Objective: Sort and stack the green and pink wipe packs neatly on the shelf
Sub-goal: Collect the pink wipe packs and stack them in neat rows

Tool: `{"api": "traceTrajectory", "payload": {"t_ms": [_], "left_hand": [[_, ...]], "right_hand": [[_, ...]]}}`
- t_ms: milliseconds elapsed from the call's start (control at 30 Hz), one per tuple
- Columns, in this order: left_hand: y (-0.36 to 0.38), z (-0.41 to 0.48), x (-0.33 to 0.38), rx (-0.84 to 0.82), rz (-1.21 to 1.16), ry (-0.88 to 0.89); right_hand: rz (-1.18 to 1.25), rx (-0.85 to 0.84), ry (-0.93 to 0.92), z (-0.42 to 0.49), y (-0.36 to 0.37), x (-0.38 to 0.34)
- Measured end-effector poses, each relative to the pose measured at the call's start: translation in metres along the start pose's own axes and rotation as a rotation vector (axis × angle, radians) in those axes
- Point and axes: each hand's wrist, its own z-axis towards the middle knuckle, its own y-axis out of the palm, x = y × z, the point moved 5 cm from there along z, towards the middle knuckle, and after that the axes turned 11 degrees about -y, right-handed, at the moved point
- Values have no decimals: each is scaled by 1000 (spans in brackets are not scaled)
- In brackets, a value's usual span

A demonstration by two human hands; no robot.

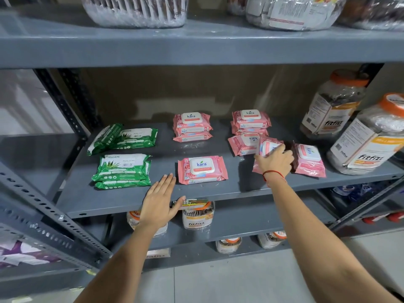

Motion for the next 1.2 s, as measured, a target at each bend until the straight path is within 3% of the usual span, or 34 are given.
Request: {"api": "traceTrajectory", "payload": {"t_ms": [167, 333, 467, 767, 900, 1200], "left_hand": [[1, 1, -1, 9, 6, -1], [2, 0, -1, 2, 5, -3], [3, 1, -2, -5, 4, 0], [3, 2, -2, 7, 9, 16], [4, 2, -3, 3, 13, 14], [2, 0, -2, 8, -8, 25]], "right_hand": [[97, -8, -112, -29, 8, -49], [159, -180, -290, -51, 21, -104], [57, -304, -416, -71, 36, -133], [-132, -479, -393, -58, 31, -145], [-242, -612, -507, -55, 39, -151], [-232, -933, -818, -47, 46, -167]]}}
